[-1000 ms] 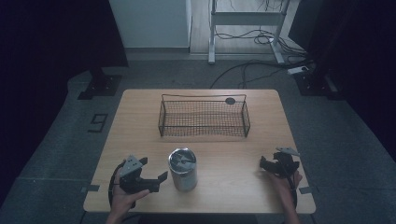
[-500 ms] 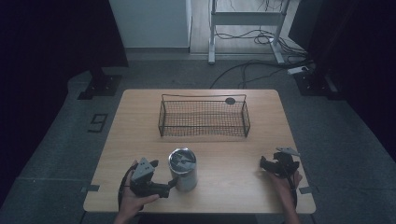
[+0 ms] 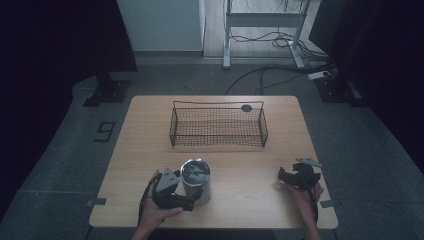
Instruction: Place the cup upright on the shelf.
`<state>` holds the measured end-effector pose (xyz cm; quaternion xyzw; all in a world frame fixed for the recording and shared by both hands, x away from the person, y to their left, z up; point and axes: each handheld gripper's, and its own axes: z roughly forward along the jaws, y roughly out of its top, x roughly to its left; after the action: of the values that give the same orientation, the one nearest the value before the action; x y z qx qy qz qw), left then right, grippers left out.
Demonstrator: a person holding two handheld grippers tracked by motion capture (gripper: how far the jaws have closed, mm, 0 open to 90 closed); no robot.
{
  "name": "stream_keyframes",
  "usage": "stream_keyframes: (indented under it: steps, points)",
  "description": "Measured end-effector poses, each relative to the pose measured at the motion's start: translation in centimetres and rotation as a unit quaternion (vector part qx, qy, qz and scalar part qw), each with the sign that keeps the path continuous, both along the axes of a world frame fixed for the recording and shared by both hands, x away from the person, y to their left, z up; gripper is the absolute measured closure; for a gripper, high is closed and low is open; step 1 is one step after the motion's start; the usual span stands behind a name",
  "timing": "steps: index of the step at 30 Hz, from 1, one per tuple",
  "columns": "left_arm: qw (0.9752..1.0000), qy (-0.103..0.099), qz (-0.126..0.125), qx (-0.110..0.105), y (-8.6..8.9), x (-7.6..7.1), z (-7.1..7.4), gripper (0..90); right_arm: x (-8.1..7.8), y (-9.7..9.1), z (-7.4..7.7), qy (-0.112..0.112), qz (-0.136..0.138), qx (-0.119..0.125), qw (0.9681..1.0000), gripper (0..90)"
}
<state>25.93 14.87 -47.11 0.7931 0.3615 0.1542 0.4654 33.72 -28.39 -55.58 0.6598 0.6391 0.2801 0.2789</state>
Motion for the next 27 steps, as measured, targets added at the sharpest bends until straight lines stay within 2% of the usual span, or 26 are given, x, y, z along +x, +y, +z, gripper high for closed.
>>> stream_keyframes:
  steps: [6, 10, 15, 27]
  points:
    - [1.0000, -0.005, -0.002, 0.006, -1.1, 0.8, -0.4, 0.0, 0.0, 0.0, 0.0, -0.001, 0.000, 0.000, 1.0000, 6.4]
    - [0.9999, -0.009, 0.006, 0.006, -1.9, 1.1, -0.6, 0.0, 0.0, 0.0, 0.0, -0.002, 0.000, 0.000, 1.0000, 6.5]
    - [0.9999, -0.010, 0.012, -0.002, -2.2, 1.0, -0.9, 1.6, 0.0, 0.0, 0.0, -0.001, -0.001, 0.001, 1.0000, 6.6]
    - [0.9996, -0.024, 0.009, 0.008, -2.1, 0.9, -0.7, 3.3, 0.0, 0.0, 0.0, -0.002, -0.002, 0.001, 1.0000, 7.1]
